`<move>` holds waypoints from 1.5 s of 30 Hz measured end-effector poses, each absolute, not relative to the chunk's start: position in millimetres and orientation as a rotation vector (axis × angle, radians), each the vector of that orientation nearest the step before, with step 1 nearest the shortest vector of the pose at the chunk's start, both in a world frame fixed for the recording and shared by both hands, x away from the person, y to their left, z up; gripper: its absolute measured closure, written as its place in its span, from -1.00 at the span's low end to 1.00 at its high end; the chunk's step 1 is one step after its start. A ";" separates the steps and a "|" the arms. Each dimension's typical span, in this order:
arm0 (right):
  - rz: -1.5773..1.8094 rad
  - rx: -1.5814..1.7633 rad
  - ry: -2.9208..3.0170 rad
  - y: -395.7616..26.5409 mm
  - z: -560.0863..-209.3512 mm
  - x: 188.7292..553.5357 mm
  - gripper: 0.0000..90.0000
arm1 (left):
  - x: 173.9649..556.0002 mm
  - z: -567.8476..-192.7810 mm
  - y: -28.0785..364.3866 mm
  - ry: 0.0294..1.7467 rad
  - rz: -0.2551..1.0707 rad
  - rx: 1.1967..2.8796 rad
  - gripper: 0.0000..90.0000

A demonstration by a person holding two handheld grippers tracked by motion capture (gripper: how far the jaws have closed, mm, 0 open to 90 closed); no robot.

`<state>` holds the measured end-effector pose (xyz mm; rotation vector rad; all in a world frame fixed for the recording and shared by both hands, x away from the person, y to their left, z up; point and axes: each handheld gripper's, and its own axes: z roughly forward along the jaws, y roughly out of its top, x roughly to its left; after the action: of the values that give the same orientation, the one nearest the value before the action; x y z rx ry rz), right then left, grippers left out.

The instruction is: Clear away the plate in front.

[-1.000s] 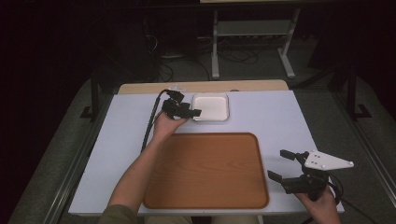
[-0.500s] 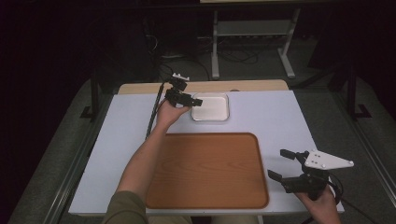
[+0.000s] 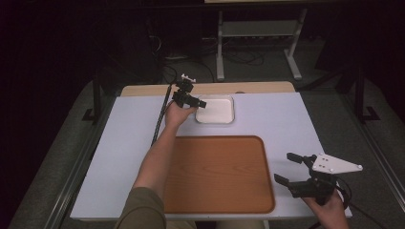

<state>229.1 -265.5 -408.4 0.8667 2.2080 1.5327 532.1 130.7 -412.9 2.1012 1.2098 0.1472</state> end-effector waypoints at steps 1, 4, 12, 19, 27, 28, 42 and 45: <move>1.533 0.865 2.209 -265.3 -408.4 229.2 -0.71 | 532.1 -412.9 130.7 1.210 0.147 2.101 -0.15; 1.532 0.863 2.212 -264.9 -408.5 229.1 -0.71 | 534.7 -420.5 129.8 1.259 0.138 2.084 -0.09; 1.537 0.861 2.208 -265.4 -408.1 228.1 -0.71 | 536.0 -432.3 126.7 1.333 0.142 2.094 0.09; 1.542 0.859 2.208 -265.2 -407.6 227.1 -0.71 | 534.3 -439.9 123.6 1.359 0.149 2.138 0.15; 1.545 0.857 2.208 -264.3 -407.4 226.6 -0.71 | 534.3 -443.1 125.9 1.414 0.113 2.124 0.48; 1.544 0.853 2.207 -264.3 -407.2 226.6 -0.71 | 534.3 -443.7 125.7 1.415 0.112 2.127 0.50; 1.555 0.859 2.199 -265.2 -407.1 226.7 -0.71 | 533.5 -447.0 125.8 1.470 0.127 2.060 0.82; 1.551 0.858 2.201 -265.0 -407.1 226.6 -0.71 | 533.9 -448.7 125.4 1.484 0.110 2.019 0.87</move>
<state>226.6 -265.0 -407.1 0.8576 2.2009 1.5507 533.9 125.4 -448.7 2.0192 1.4842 0.1104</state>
